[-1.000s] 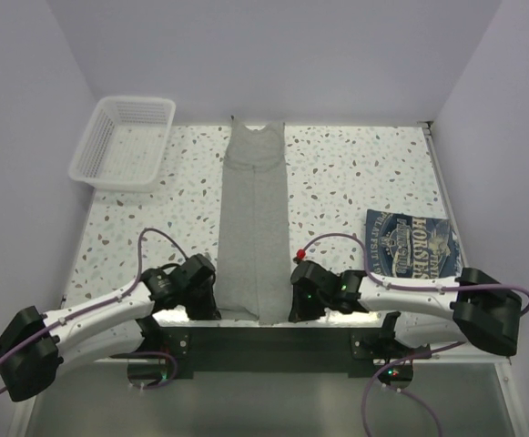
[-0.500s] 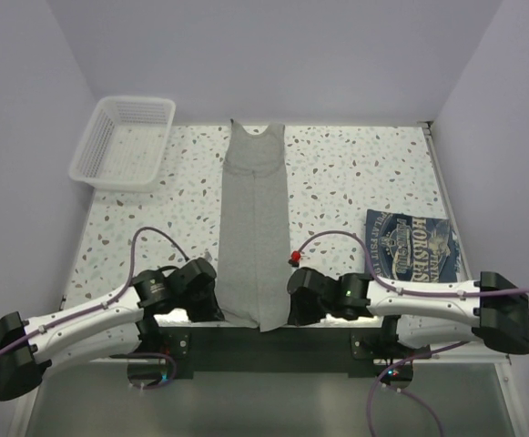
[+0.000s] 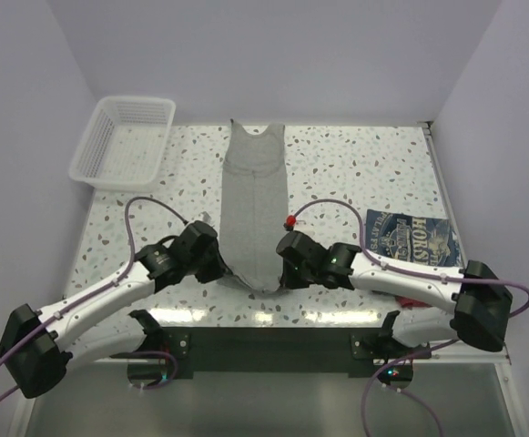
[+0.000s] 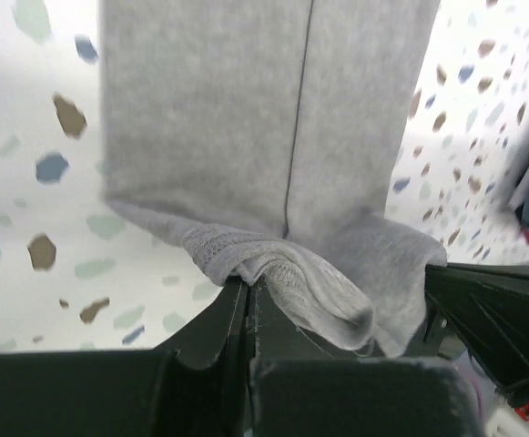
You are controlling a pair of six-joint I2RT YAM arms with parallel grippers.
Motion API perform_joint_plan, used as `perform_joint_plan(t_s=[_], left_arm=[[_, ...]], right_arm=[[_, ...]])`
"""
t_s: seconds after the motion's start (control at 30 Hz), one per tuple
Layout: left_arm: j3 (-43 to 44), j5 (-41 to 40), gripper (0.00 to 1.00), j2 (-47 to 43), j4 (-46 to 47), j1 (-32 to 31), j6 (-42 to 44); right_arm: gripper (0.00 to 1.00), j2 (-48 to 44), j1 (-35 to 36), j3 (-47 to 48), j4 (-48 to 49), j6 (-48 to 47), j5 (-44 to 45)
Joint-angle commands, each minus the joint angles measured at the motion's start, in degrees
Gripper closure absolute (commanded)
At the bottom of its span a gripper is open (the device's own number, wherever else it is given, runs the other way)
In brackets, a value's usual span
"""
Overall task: Fold and stack the tank tops
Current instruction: Fold the tank top
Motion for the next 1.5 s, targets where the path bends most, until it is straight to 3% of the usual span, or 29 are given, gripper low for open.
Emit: perform_joint_plan(t_s=[0.0, 0.3, 0.7, 1.2, 1.23, 1.27, 1.3, 1.33, 1.4, 1.43, 1.47], left_arm=[[4.44, -2.26, 1.00, 2.21, 7.04, 3.52, 6.32], [14.11, -5.60, 1.00, 13.90, 14.69, 10.55, 12.74], [25.09, -1.21, 1.00, 31.39, 24.19, 20.39, 16.09], [40.30, 8.36, 1.00, 51.86, 28.58, 29.01, 19.07], [41.09, 9.77, 0.99, 54.31, 28.76, 29.28, 19.42], [42.14, 9.78, 0.94, 55.12, 28.94, 29.89, 19.60], [42.15, 10.04, 0.79, 56.09, 29.63, 30.24, 19.69], [41.89, 11.79, 0.72, 56.44, 32.95, 30.68, 19.86], [42.32, 12.94, 0.57, 56.89, 34.21, 31.83, 20.22], [43.20, 13.47, 0.54, 56.80, 34.21, 32.18, 20.48], [43.29, 13.56, 0.50, 56.54, 34.12, 32.70, 20.66]], right_arm=[[1.00, 3.76, -2.64, 5.87, 1.56, -6.04, 3.88], [1.00, 14.14, -12.20, 18.53, 4.55, -13.95, 5.03], [1.00, 30.93, -26.01, 36.45, 5.70, -19.33, -0.33], [1.00, 47.98, -32.70, 55.09, 2.88, -19.42, -5.17], [0.95, 48.86, -32.96, 55.71, 2.53, -19.42, -5.34], [0.89, 49.91, -33.14, 56.24, 2.53, -19.33, -5.43], [0.84, 50.36, -33.49, 57.03, 2.62, -19.33, -5.43], [0.72, 50.71, -33.67, 57.47, 2.88, -19.33, -5.34], [0.63, 51.16, -34.37, 58.70, 2.53, -19.59, -4.47], [0.53, 51.16, -34.46, 59.05, 2.36, -19.68, -4.12], [0.50, 50.98, -34.81, 59.23, 2.18, -20.03, -3.07]])
